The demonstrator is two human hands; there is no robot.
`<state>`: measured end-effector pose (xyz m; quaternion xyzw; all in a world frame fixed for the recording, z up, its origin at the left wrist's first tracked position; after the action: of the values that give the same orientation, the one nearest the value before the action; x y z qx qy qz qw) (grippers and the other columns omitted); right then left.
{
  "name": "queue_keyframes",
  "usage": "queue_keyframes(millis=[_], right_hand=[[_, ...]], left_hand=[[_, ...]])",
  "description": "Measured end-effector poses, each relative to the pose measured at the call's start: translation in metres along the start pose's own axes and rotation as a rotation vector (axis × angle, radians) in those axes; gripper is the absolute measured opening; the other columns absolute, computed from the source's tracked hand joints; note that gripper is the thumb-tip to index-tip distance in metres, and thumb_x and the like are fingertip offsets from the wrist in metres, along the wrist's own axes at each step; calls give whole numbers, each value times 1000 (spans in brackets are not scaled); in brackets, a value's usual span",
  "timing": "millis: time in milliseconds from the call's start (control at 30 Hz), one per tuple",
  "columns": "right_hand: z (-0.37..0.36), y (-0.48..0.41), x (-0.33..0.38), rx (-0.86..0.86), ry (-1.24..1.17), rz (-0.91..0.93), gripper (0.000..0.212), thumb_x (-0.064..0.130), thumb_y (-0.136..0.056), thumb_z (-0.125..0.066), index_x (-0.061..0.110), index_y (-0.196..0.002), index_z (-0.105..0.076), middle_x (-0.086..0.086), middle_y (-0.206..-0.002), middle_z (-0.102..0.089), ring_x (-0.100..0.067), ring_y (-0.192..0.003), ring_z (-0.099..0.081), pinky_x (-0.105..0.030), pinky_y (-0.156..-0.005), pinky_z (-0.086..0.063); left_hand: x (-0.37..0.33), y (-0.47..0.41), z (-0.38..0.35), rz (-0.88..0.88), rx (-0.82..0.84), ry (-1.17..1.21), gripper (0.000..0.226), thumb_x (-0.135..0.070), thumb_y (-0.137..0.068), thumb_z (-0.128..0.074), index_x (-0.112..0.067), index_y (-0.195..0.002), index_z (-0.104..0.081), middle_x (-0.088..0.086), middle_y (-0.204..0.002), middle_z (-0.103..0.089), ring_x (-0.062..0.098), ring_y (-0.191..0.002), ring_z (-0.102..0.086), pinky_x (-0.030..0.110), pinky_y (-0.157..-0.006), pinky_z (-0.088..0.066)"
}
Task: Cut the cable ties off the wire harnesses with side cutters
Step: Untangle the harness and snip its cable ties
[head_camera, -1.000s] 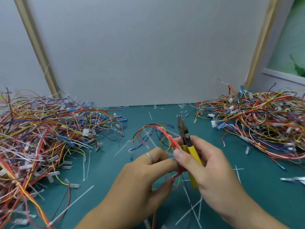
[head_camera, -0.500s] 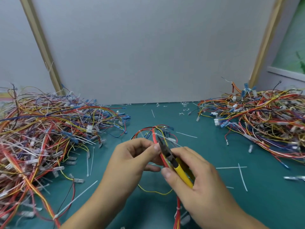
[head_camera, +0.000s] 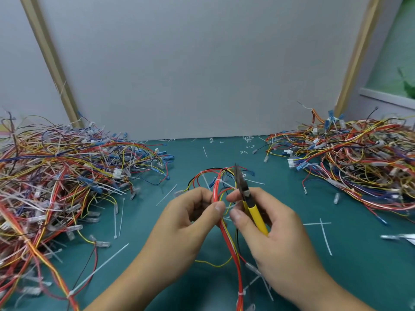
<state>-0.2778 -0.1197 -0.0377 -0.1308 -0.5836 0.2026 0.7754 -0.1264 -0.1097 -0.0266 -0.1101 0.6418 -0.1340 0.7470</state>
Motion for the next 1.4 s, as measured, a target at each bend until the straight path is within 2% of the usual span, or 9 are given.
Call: queue_keyframes(millis=[200, 300, 467, 567, 733, 833, 933, 1167, 1400], right_hand=[[3, -3, 4, -33, 116, 62, 7, 26, -94, -64, 28, -87, -62, 6, -69, -61, -12, -61, -54, -28, -59, -46], [6, -4, 5, -58, 134, 67, 8, 24, -93, -65, 28, -86, -62, 11, -69, -61, -11, -64, -56, -17, -57, -40], [5, -3, 5, -45, 73, 49, 10, 22, -93, -64, 26, -85, -63, 10, -61, -56, -6, -52, -48, -10, -50, -35], [6, -2, 4, -47, -5, 13, 7, 25, -93, -64, 32, -93, -66, 0, -65, -61, -11, -54, -54, -15, -52, -44], [1, 5, 12, 7, -4, 52, 14, 37, -87, -62, 39, -100, -63, 11, -80, -70, -10, -73, -68, -19, -69, -53], [-6, 8, 13, 75, 88, 47, 8, 39, -85, -66, 33, -90, -64, 14, -70, -66, -8, -66, -62, -13, -61, -46], [-5, 7, 11, 98, 153, 19, 13, 44, -86, -65, 31, -88, -64, 11, -67, -64, -9, -63, -60, -17, -58, -45], [-2, 4, 10, 124, 172, -7, 15, 46, -85, -63, 33, -91, -67, 6, -65, -64, -5, -54, -56, -17, -51, -43], [-3, 3, 9, 150, 124, -35, 32, 59, -79, -56, 35, -96, -68, -3, -69, -64, -19, -61, -60, -37, -58, -51]], left_hand=[[-1, 0, -1, 40, 42, 74, 14, -22, -86, -72, -10, -81, -67, -4, -69, -65, 9, -66, -64, 19, -65, -51], [0, 2, -2, 84, 68, 173, 6, -16, -76, -74, -17, -81, -71, 0, -73, -66, 16, -68, -66, 22, -65, -55], [6, 1, 3, 80, -45, 176, 11, 2, -81, -75, -7, -86, -72, 13, -80, -67, 35, -76, -74, 26, -65, -58], [7, 0, 8, 69, -127, 163, 9, 5, -83, -70, 0, -91, -71, 21, -83, -70, 32, -75, -75, 25, -64, -59], [3, -1, 21, 16, -255, 122, 8, -2, -81, -74, -10, -83, -74, 12, -79, -74, 27, -73, -75, 28, -66, -60], [-1, 0, 22, -13, -273, 131, 10, -10, -77, -76, -17, -84, -76, 9, -78, -76, 18, -70, -72, 22, -65, -57], [-2, 0, 23, -27, -282, 155, 13, -19, -73, -75, -20, -86, -76, 7, -80, -76, 14, -71, -70, 22, -66, -57], [-8, 2, 21, -89, -254, 196, 13, -14, -75, -74, -15, -88, -74, 9, -84, -76, 15, -75, -71, 19, -68, -55], [-11, 3, 20, -106, -239, 218, 12, -14, -76, -76, -16, -88, -74, 9, -85, -76, 16, -77, -72, 20, -70, -55]])
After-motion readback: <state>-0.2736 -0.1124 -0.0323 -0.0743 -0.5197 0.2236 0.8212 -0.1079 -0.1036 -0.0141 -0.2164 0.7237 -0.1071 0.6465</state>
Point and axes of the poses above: each hand's wrist, its own y-axis away from the middle knuckle, its own z-axis out of the back of the hand, x = y × z, the point moved 5 cm from there along -y, towards the middle knuckle
